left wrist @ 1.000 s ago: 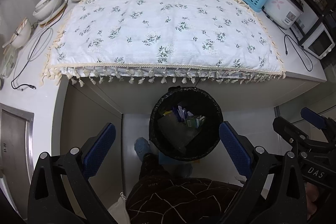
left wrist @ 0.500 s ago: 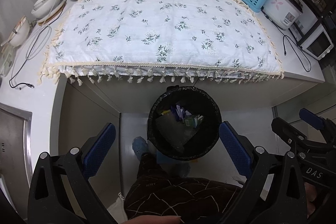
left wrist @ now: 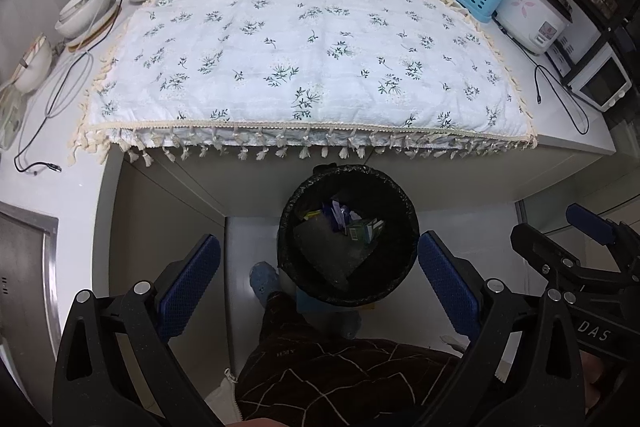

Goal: Collect trash

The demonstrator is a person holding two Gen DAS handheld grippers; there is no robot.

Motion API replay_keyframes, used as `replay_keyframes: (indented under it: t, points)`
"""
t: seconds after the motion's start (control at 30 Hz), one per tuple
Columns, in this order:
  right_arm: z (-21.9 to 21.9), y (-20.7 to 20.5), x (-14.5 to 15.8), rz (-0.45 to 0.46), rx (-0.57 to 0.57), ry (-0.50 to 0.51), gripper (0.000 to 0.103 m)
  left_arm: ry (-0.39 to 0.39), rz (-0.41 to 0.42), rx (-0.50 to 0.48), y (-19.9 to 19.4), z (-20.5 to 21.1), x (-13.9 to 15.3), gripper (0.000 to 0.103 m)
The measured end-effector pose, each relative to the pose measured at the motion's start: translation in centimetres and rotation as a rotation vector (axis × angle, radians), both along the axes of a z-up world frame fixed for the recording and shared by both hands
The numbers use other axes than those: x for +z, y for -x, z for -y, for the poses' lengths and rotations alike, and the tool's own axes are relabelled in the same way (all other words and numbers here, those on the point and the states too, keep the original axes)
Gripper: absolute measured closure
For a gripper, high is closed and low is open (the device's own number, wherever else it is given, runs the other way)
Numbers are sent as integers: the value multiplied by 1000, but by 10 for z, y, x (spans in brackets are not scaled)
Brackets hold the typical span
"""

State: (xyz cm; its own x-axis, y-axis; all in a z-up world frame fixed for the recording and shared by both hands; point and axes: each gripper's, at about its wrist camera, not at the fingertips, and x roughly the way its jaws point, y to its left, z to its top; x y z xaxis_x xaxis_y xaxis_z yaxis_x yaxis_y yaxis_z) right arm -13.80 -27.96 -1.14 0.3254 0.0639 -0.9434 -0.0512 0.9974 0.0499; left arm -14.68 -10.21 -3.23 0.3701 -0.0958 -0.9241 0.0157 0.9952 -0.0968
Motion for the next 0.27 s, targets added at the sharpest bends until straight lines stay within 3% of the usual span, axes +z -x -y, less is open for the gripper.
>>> replay_keyframes:
  t: [0.27]
  points:
    - [-1, 0, 0, 1, -1, 1, 10, -8, -11, 3, 0, -2, -2, 6]
